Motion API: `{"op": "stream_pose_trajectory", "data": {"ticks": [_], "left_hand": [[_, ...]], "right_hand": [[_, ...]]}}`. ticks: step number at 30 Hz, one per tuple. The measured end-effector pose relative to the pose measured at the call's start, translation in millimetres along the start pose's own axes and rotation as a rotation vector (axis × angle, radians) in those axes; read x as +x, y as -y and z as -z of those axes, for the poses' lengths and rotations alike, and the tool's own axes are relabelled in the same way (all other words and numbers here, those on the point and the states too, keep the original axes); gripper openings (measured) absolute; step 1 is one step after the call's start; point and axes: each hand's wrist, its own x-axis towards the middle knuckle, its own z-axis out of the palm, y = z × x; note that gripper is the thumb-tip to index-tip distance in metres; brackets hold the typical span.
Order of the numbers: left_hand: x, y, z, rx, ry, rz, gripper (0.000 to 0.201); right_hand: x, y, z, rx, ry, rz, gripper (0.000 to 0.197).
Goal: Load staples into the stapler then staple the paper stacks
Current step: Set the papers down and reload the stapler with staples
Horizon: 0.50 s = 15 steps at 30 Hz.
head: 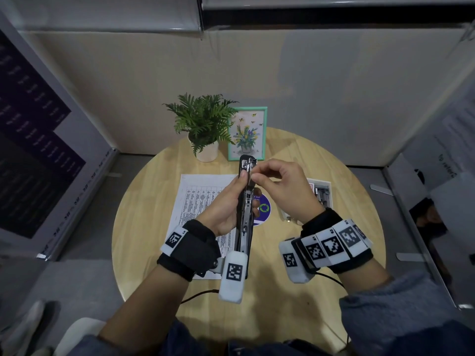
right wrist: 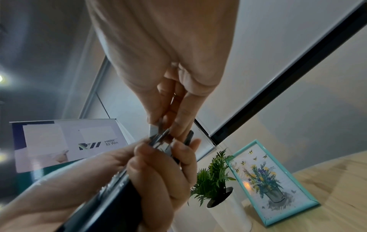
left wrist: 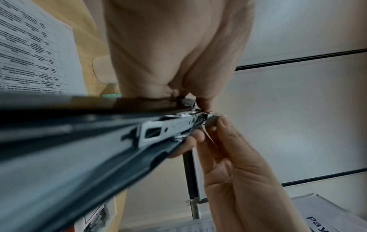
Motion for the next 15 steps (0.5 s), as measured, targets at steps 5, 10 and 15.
{"op": "stream_pose_trajectory", "data": {"ticks": [5, 10, 15], "left_hand": [[3, 0, 0, 0.006, -0.009, -0.002, 0.047], [3, 0, 0, -0.064, 0.004, 0.059, 0.049], [0, 0, -2, -0.087, 0.003, 0.093, 0.038]], "right_hand": [[0, -1, -1, -0.019, -0.006, 0.027, 0.007], [-2, -9, -7, -0.027, -0.056, 0.064, 0.006], [3, -11, -8, -0.081, -0.14, 0.078, 0.017]]}}
